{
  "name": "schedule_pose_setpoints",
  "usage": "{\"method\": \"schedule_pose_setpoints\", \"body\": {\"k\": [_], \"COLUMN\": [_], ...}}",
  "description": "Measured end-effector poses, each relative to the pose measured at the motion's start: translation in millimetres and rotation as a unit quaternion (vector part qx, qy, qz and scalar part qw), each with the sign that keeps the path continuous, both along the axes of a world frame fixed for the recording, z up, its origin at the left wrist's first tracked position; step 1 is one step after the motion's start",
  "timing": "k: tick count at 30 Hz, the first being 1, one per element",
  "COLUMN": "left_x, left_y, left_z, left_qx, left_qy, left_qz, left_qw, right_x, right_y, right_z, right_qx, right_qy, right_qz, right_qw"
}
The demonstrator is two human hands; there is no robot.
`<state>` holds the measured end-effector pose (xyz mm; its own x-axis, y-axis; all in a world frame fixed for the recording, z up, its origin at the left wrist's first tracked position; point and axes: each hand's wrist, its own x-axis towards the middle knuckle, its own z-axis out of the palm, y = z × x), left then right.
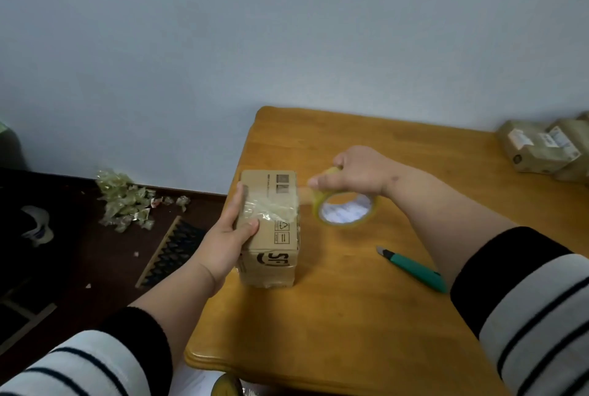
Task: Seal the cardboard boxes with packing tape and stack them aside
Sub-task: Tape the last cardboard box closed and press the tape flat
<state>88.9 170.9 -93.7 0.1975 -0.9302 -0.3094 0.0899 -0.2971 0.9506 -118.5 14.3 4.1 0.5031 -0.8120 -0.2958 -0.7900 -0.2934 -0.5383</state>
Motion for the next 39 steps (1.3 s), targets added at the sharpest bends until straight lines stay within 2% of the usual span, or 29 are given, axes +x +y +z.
{"method": "schedule_pose_setpoints", "body": {"k": [1, 4, 10, 11, 12, 13, 14, 16, 17, 18, 21, 26, 29, 32, 34, 39], "left_x": [-1, -7, -8, -7, -7, -7, -7, -10, -14, -20, -35, -37, -48, -63, -64, -47], "left_y": [0, -2, -1, -2, -4, -6, -9, -17, -20, -23, -27, -31, -39, -47, -50, -53], "left_z": [0, 5, 3, 3, 5, 7, 9, 15, 17, 19, 20, 24, 33, 32, 29, 30], "left_qx": [0.002, 0.002, 0.013, 0.018, 0.022, 0.027, 0.027, 0.007, -0.014, -0.033, -0.039, 0.024, 0.074, 0.114, 0.095, 0.002], "left_qy": [0.002, -0.011, -0.055, -0.090, -0.161, -0.258, -0.366, -0.553, -0.608, -0.637, -0.652, -0.626, -0.594, -0.592, -0.586, -0.501], "left_qz": [-0.004, -0.015, -0.042, -0.054, -0.070, -0.092, -0.113, -0.148, -0.165, -0.186, -0.239, -0.284, -0.250, -0.218, -0.195, -0.143], "left_qw": [1.000, 1.000, 0.998, 0.994, 0.984, 0.961, 0.923, 0.820, 0.777, 0.747, 0.718, 0.726, 0.761, 0.767, 0.781, 0.854], "right_x": [-9, -26, -28, -28, -28, -28, -27, -24, -21, -20, -19, -27, -26, -25, -31, -52], "right_y": [-1, 0, 4, 4, 3, 3, 4, 7, 8, 8, 10, 11, 13, 12, 9, 4], "right_z": [-6, -24, -40, -42, -44, -46, -47, -50, -52, -54, -55, -62, -66, -67, -66, -60], "right_qx": [0.006, 0.057, 0.054, 0.056, 0.056, 0.052, 0.048, 0.044, 0.039, 0.032, 0.022, 0.064, 0.077, 0.089, 0.106, 0.151], "right_qy": [0.019, -0.001, 0.031, 0.042, 0.049, 0.055, 0.061, 0.076, 0.085, 0.092, 0.105, 0.074, 0.054, 0.042, 0.023, -0.100], "right_qz": [-0.006, -0.044, -0.026, -0.027, -0.027, -0.026, -0.026, -0.016, -0.005, 0.006, 0.017, 0.010, 0.009, 0.003, -0.004, -0.076], "right_qw": [1.000, 0.997, 0.998, 0.997, 0.997, 0.997, 0.997, 0.996, 0.996, 0.995, 0.994, 0.995, 0.996, 0.995, 0.994, 0.980]}}
